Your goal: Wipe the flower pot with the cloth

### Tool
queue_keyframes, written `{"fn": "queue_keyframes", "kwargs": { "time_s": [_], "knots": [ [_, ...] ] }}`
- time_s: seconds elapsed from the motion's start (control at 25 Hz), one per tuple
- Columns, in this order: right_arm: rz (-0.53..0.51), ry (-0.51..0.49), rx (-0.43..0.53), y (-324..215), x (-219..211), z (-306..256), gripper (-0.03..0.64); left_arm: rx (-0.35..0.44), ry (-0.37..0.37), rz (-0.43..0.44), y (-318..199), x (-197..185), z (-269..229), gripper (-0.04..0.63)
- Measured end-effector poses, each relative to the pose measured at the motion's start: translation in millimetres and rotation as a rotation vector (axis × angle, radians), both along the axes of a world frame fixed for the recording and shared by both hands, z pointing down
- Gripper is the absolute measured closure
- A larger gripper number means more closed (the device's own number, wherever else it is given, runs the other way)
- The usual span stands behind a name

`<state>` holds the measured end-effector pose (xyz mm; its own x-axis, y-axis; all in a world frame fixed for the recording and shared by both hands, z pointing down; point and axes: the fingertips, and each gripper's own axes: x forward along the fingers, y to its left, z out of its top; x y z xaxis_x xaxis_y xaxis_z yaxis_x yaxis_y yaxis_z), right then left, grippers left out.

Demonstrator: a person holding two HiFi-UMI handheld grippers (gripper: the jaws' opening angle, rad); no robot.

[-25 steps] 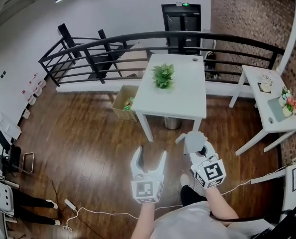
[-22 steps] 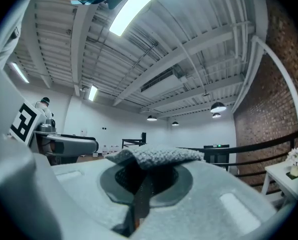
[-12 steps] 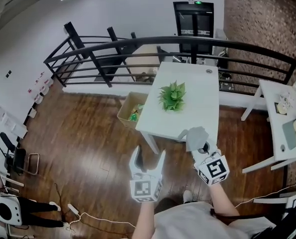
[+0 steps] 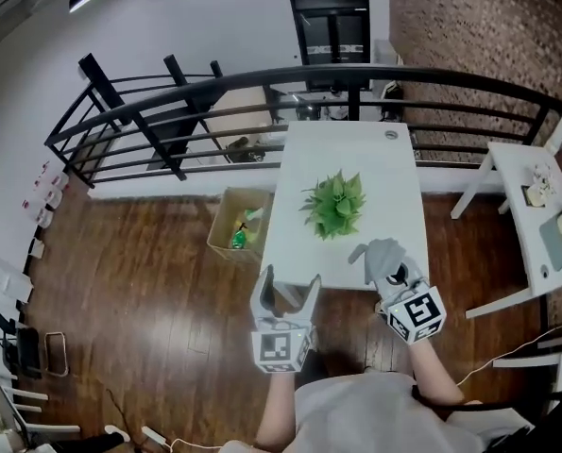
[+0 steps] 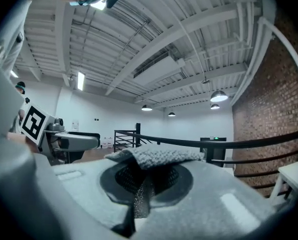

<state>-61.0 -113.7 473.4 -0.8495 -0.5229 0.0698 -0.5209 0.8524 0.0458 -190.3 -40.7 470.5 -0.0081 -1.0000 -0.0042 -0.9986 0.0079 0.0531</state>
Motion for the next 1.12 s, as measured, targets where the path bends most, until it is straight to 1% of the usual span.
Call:
{"fn": "queue_keyframes", "kwargs": {
  "time_s": [0.08, 0.2, 0.24, 0.32, 0.4, 0.44, 0.52, 0.6, 0.64, 0.68, 0.76, 0.88, 0.92, 1.0, 1.04, 1.12],
  "knots": [
    [0.035, -0.001, 0.018, -16, -20, -6, 0.623, -0.014, 0.009, 0.045, -19, -28, 4, 0.186],
    [0.115, -0.031, 0.043, -36, -38, -19, 0.623, -0.012, 0.064, 0.116, -45, -59, 6, 0.178],
    [0.130, -0.029, 0.047, -39, -44, -18, 0.623, -0.028, 0.072, 0.133, -55, -66, 12, 0.179],
    [0.126, -0.010, 0.032, -45, -57, -7, 0.623, -0.110, 0.091, 0.137, -75, -83, 39, 0.178],
    [0.104, -0.003, -0.008, -52, -66, 8, 0.623, -0.218, 0.114, 0.133, -92, -94, 84, 0.177],
    [0.091, 0.002, -0.023, -57, -69, 15, 0.623, -0.274, 0.112, 0.149, -99, -95, 111, 0.168],
    [0.066, 0.019, -0.032, -67, -72, 25, 0.623, -0.372, 0.071, 0.234, -108, -85, 159, 0.134],
    [0.042, 0.029, -0.030, -74, -73, 28, 0.623, -0.426, 0.035, 0.336, -113, -71, 194, 0.102],
    [0.035, 0.032, -0.032, -76, -74, 30, 0.623, -0.441, 0.032, 0.374, -117, -66, 207, 0.083],
    [0.035, 0.039, -0.037, -77, -73, 33, 0.623, -0.457, 0.030, 0.401, -123, -64, 221, 0.047],
    [0.057, 0.066, -0.062, -80, -66, 43, 0.623, -0.504, 0.014, 0.429, -139, -60, 248, -0.027],
    [0.098, 0.081, -0.100, -81, -46, 56, 0.623, -0.580, -0.005, 0.433, -169, -56, 285, -0.035],
    [0.112, 0.081, -0.105, -83, -39, 57, 0.623, -0.592, -0.012, 0.438, -181, -54, 293, -0.035],
    [0.148, 0.095, -0.109, -86, -22, 60, 0.623, -0.591, -0.044, 0.455, -206, -48, 304, -0.035],
    [0.168, 0.105, -0.110, -87, -13, 61, 0.623, -0.581, -0.055, 0.462, -218, -44, 308, -0.035],
    [0.208, 0.120, -0.115, -88, 6, 63, 0.623, -0.548, -0.049, 0.460, -239, -37, 311, -0.035]
  ]
}}
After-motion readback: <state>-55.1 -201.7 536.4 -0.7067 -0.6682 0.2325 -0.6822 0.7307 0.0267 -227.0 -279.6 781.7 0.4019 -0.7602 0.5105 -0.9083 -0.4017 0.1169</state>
